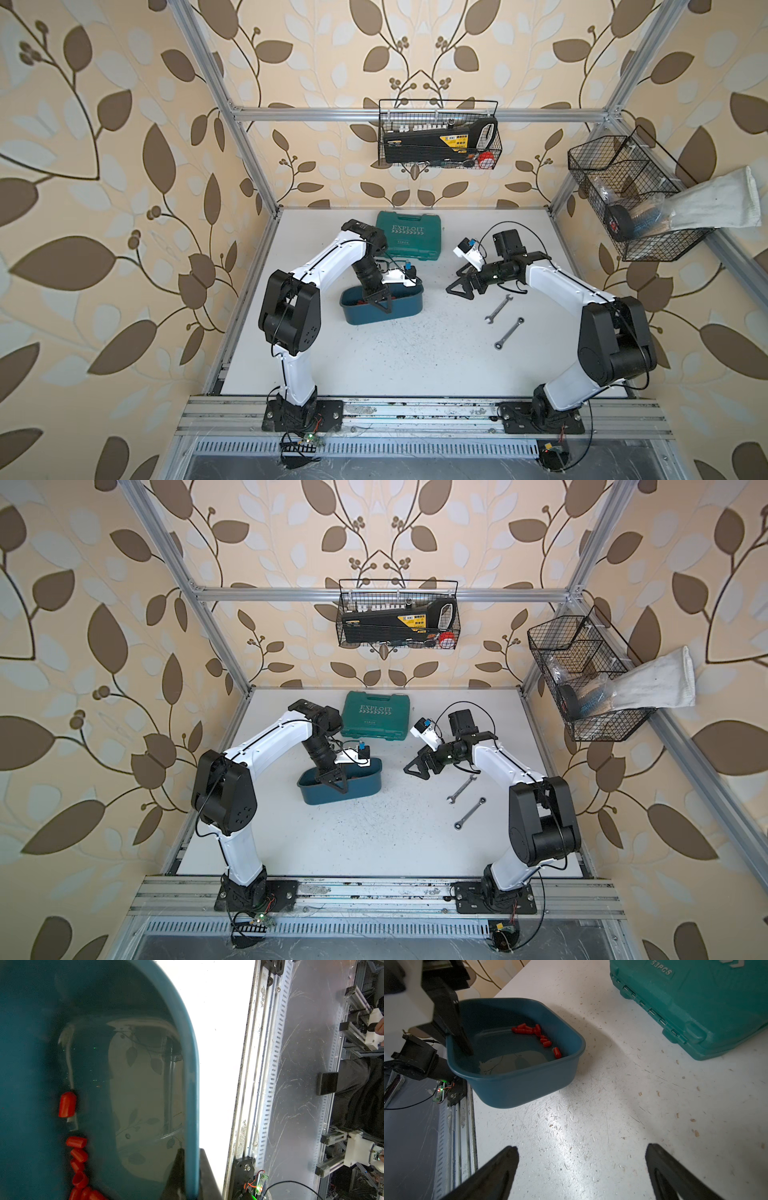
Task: Take the screw protection sleeves out of the storage box
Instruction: Adjust the storage box at the center of the board.
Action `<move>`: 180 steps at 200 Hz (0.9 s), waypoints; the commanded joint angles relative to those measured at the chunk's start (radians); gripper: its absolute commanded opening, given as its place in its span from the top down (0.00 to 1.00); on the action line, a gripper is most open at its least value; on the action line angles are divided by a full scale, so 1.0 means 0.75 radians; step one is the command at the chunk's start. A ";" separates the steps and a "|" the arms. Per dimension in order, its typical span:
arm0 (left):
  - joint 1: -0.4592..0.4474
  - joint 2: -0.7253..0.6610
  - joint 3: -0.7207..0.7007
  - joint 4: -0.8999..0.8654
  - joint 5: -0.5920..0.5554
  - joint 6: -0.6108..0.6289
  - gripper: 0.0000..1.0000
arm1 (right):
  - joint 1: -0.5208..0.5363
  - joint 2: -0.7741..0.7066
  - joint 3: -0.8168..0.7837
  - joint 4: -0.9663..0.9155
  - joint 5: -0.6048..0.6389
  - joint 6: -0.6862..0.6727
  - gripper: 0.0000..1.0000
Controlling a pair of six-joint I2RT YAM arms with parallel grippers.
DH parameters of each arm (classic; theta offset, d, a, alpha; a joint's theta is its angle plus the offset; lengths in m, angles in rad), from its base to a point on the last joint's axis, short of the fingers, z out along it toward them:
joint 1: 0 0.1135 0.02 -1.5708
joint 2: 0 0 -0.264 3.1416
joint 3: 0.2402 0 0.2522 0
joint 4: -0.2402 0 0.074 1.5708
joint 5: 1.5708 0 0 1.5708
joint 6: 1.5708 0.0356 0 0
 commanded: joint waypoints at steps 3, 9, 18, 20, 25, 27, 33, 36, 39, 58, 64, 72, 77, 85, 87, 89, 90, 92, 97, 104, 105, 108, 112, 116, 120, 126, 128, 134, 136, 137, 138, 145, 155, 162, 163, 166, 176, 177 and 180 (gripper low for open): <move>0.000 -0.032 -0.007 0.040 -0.045 -0.026 1.00 | -0.002 0.000 0.003 -0.018 -0.030 0.011 0.01; -0.004 -0.050 -0.042 0.087 -0.081 -0.028 1.00 | -0.003 0.003 0.003 -0.018 -0.030 0.013 0.01; -0.007 -0.070 -0.091 0.155 -0.129 -0.036 1.00 | -0.003 0.003 0.003 -0.019 -0.032 0.013 0.01; -0.006 -0.074 -0.102 0.169 -0.138 -0.038 1.00 | -0.001 0.004 0.002 -0.019 -0.031 0.013 0.01; -0.008 -0.080 -0.127 0.195 -0.161 -0.045 1.00 | -0.002 0.005 0.003 -0.018 -0.033 0.013 0.01; -0.009 -0.082 -0.133 0.203 -0.168 -0.044 1.00 | -0.003 0.006 0.003 -0.019 -0.035 0.013 0.01; -0.012 -0.085 -0.152 0.225 -0.186 -0.047 1.00 | -0.001 0.005 0.002 -0.018 -0.034 0.013 0.01; -0.013 -0.085 -0.161 0.243 -0.197 -0.054 1.00 | -0.003 0.005 0.002 -0.018 -0.034 0.013 0.01; -0.015 -0.089 -0.173 0.261 -0.209 -0.059 1.00 | -0.002 0.005 0.002 -0.017 -0.033 0.013 0.01; -0.057 -0.113 -0.275 0.395 -0.287 -0.084 1.00 | -0.002 0.005 0.002 -0.018 -0.027 0.011 0.01; -0.077 -0.123 -0.314 0.443 -0.308 -0.089 1.00 | -0.001 0.007 0.003 -0.018 -0.026 0.009 0.01; -0.098 -0.133 -0.362 0.500 -0.320 -0.096 1.00 | -0.002 0.012 0.003 -0.015 -0.024 0.010 0.01; -0.109 -0.138 -0.388 0.528 -0.320 -0.104 1.00 | -0.001 0.015 0.004 -0.017 -0.024 0.009 0.01; -0.121 -0.143 -0.420 0.563 -0.308 -0.113 1.00 | -0.001 0.020 0.005 -0.019 -0.026 0.011 0.01; -0.123 -0.144 -0.428 0.570 -0.305 -0.118 1.00 | -0.001 0.021 0.006 -0.019 -0.026 0.010 0.01; -0.124 -0.145 -0.434 0.576 -0.302 -0.121 1.00 | -0.001 0.022 0.006 -0.019 -0.028 0.011 0.01; -0.125 -0.146 -0.439 0.580 -0.300 -0.122 1.00 | -0.002 0.022 0.007 -0.021 -0.028 0.012 0.01; -0.127 -0.148 -0.447 0.587 -0.300 -0.126 1.00 | -0.001 0.022 0.006 -0.020 -0.028 0.012 0.01; -0.133 -0.150 -0.463 0.603 -0.300 -0.133 0.98 | -0.003 0.024 0.006 -0.020 -0.028 0.013 0.01; -0.138 -0.156 -0.487 0.620 -0.300 -0.141 0.96 | -0.001 0.024 0.007 -0.020 -0.028 0.013 0.01; -0.138 -0.158 -0.489 0.623 -0.299 -0.143 0.96 | -0.002 0.023 0.007 -0.020 -0.028 0.013 0.01; -0.139 -0.159 -0.501 0.627 -0.295 -0.146 0.95 | -0.002 0.024 0.006 -0.020 -0.027 0.013 0.01; -0.142 -0.163 -0.514 0.635 -0.292 -0.152 0.94 | -0.002 0.024 0.006 -0.018 -0.027 0.013 0.01; -0.144 -0.166 -0.524 0.639 -0.287 -0.159 0.93 | -0.002 0.024 0.006 -0.018 -0.025 0.013 0.01; -0.146 -0.167 -0.533 0.641 -0.281 -0.163 0.91 | -0.002 0.024 0.008 -0.019 -0.023 0.012 0.01; -0.149 -0.168 -0.547 0.641 -0.269 -0.169 0.89 | -0.001 0.026 0.009 -0.019 -0.022 0.012 0.01; -0.149 -0.168 -0.551 0.641 -0.266 -0.171 0.88 | -0.002 0.027 0.007 -0.018 -0.021 0.012 0.01; -0.149 -0.169 -0.563 0.644 -0.264 -0.176 0.86 | -0.002 0.028 0.009 -0.019 -0.022 0.013 0.01; -0.149 -0.168 -0.569 0.644 -0.264 -0.177 0.86 | -0.003 0.029 0.008 -0.018 -0.022 0.012 0.01; -0.149 -0.168 -0.572 0.646 -0.263 -0.177 0.85 | -0.002 0.029 0.008 -0.019 -0.021 0.012 0.01; -0.149 -0.167 -0.574 0.647 -0.264 -0.178 0.84 | -0.001 0.030 0.009 -0.019 -0.020 0.012 0.01; -0.150 -0.168 -0.592 0.651 -0.267 -0.177 0.81 | -0.002 0.030 0.009 -0.019 -0.017 0.013 0.01; -0.149 -0.167 -0.615 0.659 -0.276 -0.177 0.79 | -0.002 0.031 0.008 -0.018 -0.013 0.012 0.01; -0.149 -0.170 -0.627 0.660 -0.278 -0.180 0.77 | -0.001 0.030 0.009 -0.019 -0.010 0.013 0.01; -0.149 -0.170 -0.630 0.661 -0.279 -0.181 0.76 | -0.001 0.028 0.009 -0.018 -0.010 0.013 0.01; -0.150 -0.170 -0.633 0.660 -0.278 -0.184 0.76 | -0.003 0.027 0.009 -0.018 -0.010 0.013 0.01; -0.150 -0.176 -0.637 0.653 -0.272 -0.194 0.73 | -0.002 0.025 0.008 -0.018 -0.007 0.013 0.01; -0.150 -0.177 -0.638 0.651 -0.271 -0.194 0.73 | -0.002 0.026 0.008 -0.018 -0.006 0.013 0.01; -0.150 -0.179 -0.639 0.646 -0.267 -0.197 0.72 | -0.001 0.025 0.009 -0.019 -0.006 0.014 0.01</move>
